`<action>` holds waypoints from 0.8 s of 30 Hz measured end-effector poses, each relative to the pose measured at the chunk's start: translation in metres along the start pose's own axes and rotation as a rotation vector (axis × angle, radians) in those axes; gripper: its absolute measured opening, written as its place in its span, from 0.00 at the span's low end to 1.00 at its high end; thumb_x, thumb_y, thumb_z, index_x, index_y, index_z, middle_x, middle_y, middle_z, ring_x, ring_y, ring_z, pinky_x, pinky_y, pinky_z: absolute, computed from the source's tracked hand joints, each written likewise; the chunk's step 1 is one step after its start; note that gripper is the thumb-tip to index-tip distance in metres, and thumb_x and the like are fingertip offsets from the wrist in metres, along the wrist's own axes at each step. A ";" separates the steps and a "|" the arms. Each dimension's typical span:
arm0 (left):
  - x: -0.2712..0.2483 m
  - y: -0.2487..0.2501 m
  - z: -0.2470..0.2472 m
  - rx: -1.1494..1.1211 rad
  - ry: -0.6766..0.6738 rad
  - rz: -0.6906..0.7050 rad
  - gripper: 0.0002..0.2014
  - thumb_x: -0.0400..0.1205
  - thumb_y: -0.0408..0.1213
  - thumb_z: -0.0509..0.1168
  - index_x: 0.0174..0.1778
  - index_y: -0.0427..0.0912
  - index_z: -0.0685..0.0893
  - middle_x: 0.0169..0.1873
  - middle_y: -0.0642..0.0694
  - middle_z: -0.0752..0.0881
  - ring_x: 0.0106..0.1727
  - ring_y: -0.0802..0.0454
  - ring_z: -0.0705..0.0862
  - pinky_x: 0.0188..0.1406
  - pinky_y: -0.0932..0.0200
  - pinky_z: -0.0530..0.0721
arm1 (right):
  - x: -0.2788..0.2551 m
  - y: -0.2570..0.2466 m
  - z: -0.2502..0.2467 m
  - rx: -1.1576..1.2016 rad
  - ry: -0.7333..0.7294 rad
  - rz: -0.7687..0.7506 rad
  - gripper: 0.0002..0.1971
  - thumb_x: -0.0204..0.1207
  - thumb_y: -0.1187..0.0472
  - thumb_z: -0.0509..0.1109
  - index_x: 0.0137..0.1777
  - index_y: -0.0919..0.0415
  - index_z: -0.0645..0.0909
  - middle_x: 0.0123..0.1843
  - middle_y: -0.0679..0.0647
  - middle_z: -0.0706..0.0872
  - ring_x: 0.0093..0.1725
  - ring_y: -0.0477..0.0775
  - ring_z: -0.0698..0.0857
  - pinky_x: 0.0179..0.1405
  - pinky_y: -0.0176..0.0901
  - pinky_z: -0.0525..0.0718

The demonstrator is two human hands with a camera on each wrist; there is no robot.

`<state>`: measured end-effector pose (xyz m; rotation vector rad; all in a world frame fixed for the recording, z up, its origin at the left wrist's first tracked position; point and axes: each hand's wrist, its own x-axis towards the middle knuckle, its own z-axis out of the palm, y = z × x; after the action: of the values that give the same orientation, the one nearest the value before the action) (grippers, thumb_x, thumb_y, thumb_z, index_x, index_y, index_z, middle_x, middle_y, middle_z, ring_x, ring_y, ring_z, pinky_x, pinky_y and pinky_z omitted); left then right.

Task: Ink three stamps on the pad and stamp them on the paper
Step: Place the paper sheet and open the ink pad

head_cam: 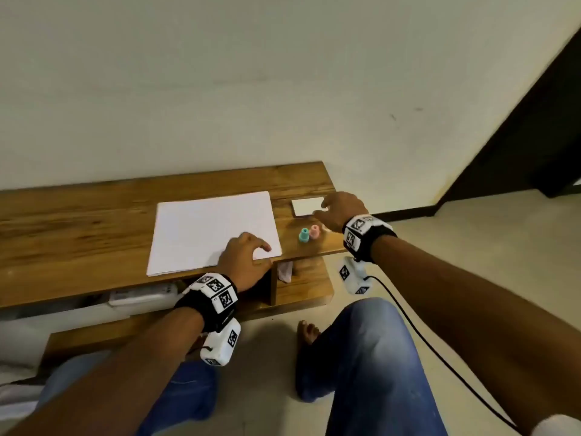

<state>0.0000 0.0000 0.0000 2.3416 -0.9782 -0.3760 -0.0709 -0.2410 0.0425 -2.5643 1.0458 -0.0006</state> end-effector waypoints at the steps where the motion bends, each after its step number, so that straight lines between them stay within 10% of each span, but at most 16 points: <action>1: 0.011 -0.001 0.001 0.056 0.001 0.016 0.15 0.75 0.50 0.72 0.56 0.54 0.85 0.62 0.50 0.81 0.64 0.47 0.78 0.61 0.49 0.81 | 0.009 -0.002 -0.001 -0.028 -0.029 -0.004 0.26 0.72 0.39 0.74 0.63 0.56 0.86 0.66 0.56 0.87 0.64 0.61 0.84 0.56 0.48 0.81; 13: 0.109 -0.029 -0.005 0.423 -0.299 -0.067 0.33 0.74 0.55 0.72 0.75 0.50 0.74 0.75 0.46 0.71 0.73 0.42 0.72 0.68 0.45 0.77 | 0.096 -0.021 0.029 -0.234 -0.239 0.077 0.43 0.61 0.22 0.72 0.66 0.56 0.81 0.63 0.56 0.86 0.51 0.60 0.82 0.50 0.48 0.83; 24: 0.126 -0.023 -0.002 0.467 -0.367 -0.108 0.30 0.68 0.51 0.79 0.66 0.51 0.79 0.65 0.47 0.75 0.66 0.42 0.75 0.56 0.48 0.78 | 0.105 -0.028 0.054 -0.259 -0.277 0.097 0.36 0.66 0.27 0.70 0.60 0.58 0.82 0.53 0.56 0.85 0.49 0.60 0.85 0.48 0.47 0.86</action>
<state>0.1009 -0.0767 -0.0167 2.8180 -1.2158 -0.7039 0.0315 -0.2755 -0.0123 -2.6320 1.1201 0.5327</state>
